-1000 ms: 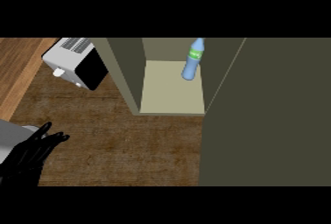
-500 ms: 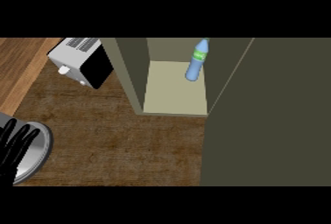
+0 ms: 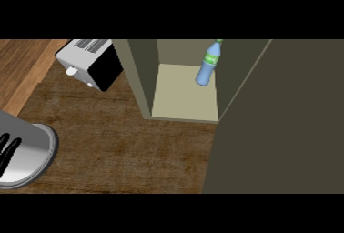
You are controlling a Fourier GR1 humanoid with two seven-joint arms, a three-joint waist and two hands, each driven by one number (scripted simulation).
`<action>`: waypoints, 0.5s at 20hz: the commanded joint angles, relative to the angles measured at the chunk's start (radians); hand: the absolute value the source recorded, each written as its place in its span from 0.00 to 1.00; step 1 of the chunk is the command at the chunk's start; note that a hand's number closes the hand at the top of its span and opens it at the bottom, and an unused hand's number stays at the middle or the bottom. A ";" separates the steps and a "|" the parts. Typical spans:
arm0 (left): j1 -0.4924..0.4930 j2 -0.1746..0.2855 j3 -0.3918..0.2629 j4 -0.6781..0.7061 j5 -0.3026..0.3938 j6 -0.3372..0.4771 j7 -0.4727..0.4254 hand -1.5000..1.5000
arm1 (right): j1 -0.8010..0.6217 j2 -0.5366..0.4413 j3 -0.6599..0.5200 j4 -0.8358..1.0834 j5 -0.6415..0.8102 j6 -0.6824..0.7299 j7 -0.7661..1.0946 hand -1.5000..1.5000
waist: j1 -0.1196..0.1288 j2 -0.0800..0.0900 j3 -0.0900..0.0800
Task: Pick up the bottled water, place it into the cabinet and close the cabinet
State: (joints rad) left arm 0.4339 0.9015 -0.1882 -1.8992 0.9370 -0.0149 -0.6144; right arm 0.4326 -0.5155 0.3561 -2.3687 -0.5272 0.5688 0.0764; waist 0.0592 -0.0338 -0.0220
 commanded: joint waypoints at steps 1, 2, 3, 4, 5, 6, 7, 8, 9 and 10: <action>0.033 0.028 0.047 0.011 0.017 -0.036 -0.015 0.00 | -0.072 0.011 0.055 -0.189 0.133 -0.106 0.124 1.00 | 0.012 0.000 -0.002; 0.039 0.023 0.037 0.014 0.014 -0.041 -0.016 0.00 | -0.087 0.034 0.095 -0.186 0.129 -0.122 0.130 1.00 | 0.003 -0.001 -0.003; 0.040 0.035 0.049 0.012 0.035 -0.052 -0.002 0.00 | -0.118 0.045 0.121 -0.165 0.138 -0.140 0.151 1.00 | 0.007 0.004 -0.001; 0.055 0.042 0.055 0.013 0.028 -0.066 -0.013 0.00 | -0.137 0.062 0.132 -0.156 0.143 -0.169 0.165 1.00 | 0.012 0.000 -0.002; 0.057 0.042 0.064 0.009 0.032 -0.070 -0.017 0.00 | -0.164 0.074 0.163 -0.149 0.148 -0.188 0.190 1.00 | 0.013 0.002 0.000; 0.069 0.050 0.070 0.011 0.033 -0.083 -0.019 0.00 | -0.196 0.093 0.168 -0.127 0.146 -0.214 0.202 1.00 | 0.027 0.004 -0.001; 0.067 0.056 0.082 0.003 0.042 -0.084 -0.016 0.00 | -0.221 0.098 0.184 -0.120 0.150 -0.226 0.223 1.00 | 0.029 0.003 -0.001; 0.075 0.061 0.093 0.020 0.044 -0.098 -0.022 0.00 | -0.241 0.115 0.202 -0.127 0.155 -0.249 0.237 1.00 | 0.018 0.002 -0.001; 0.070 0.060 0.095 0.023 0.054 -0.101 -0.017 0.00 | -0.275 0.123 0.222 -0.108 0.158 -0.257 0.259 1.00 | 0.018 0.006 -0.002; 0.087 0.065 0.104 0.023 0.049 -0.121 -0.031 0.00 | -0.310 0.149 0.228 -0.098 0.145 -0.284 0.271 1.00 | 0.039 0.006 -0.001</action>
State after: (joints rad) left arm 0.4974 0.9516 -0.1114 -1.8841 0.9754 -0.0992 -0.6328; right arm 0.2102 -0.4219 0.5208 -2.3543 -0.4901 0.3844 0.2525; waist 0.0805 -0.0308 -0.0230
